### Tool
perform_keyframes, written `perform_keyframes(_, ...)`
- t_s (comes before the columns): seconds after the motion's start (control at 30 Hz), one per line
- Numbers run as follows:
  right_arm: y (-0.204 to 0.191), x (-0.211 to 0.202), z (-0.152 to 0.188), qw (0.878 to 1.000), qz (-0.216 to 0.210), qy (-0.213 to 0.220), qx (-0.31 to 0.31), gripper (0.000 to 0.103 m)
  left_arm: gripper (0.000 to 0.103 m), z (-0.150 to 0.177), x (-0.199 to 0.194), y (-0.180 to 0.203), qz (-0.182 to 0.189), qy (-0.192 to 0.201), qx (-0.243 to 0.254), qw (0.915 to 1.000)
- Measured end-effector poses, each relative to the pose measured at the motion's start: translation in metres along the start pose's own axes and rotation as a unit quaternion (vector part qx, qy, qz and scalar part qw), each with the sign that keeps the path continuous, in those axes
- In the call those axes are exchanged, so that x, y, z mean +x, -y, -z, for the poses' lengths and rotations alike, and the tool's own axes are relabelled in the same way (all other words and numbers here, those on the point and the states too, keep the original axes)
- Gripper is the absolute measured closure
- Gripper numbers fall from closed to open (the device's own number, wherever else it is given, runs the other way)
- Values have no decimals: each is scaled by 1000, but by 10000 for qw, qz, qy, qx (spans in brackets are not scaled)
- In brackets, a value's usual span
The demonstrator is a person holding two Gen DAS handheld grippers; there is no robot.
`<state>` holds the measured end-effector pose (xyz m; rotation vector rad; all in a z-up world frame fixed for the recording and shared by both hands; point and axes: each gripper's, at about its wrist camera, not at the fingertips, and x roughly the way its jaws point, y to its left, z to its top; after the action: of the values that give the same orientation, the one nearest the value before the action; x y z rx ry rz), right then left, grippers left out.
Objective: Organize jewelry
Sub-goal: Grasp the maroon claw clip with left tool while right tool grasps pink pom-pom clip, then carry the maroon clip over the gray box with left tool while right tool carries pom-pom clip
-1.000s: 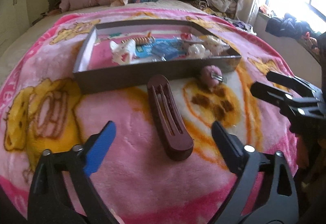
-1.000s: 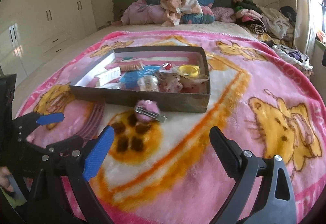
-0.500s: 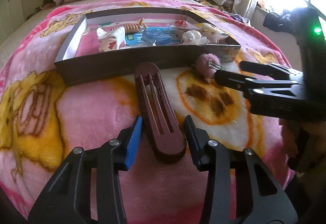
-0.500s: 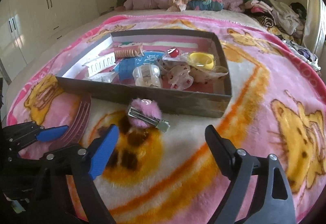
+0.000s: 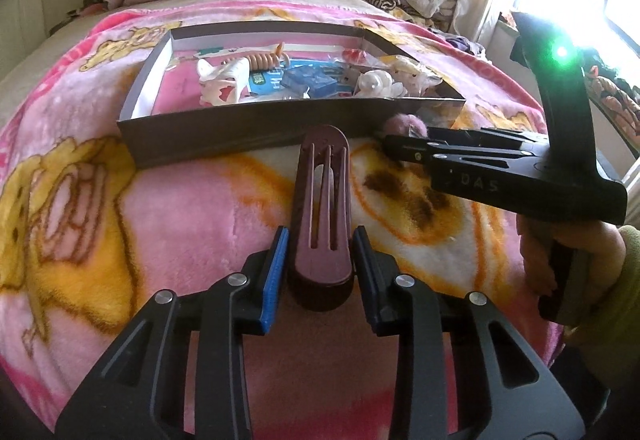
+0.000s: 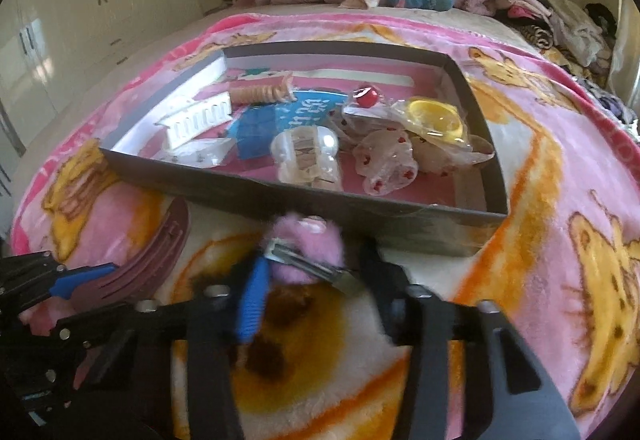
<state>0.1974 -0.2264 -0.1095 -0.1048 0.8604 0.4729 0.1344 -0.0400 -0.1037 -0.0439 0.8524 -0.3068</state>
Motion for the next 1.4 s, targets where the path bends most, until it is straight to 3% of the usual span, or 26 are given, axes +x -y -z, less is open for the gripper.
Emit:
perform_keyframes(0.4, 7, -34, 20, 9985, -300, 203, 404, 64, 78, -11, -24, 0, 115, 337, -70, 9993)
perform_keyframes(0.67, 3, -55, 20, 9982, -336, 359, 347, 64, 78, -27, -30, -8, 66, 511, -187, 9985)
perform_keyframes(1.4, 18, -62, -30, 9974, -160, 659, 249, 64, 78, -92, -6, -14, -13, 748, -205, 9970)
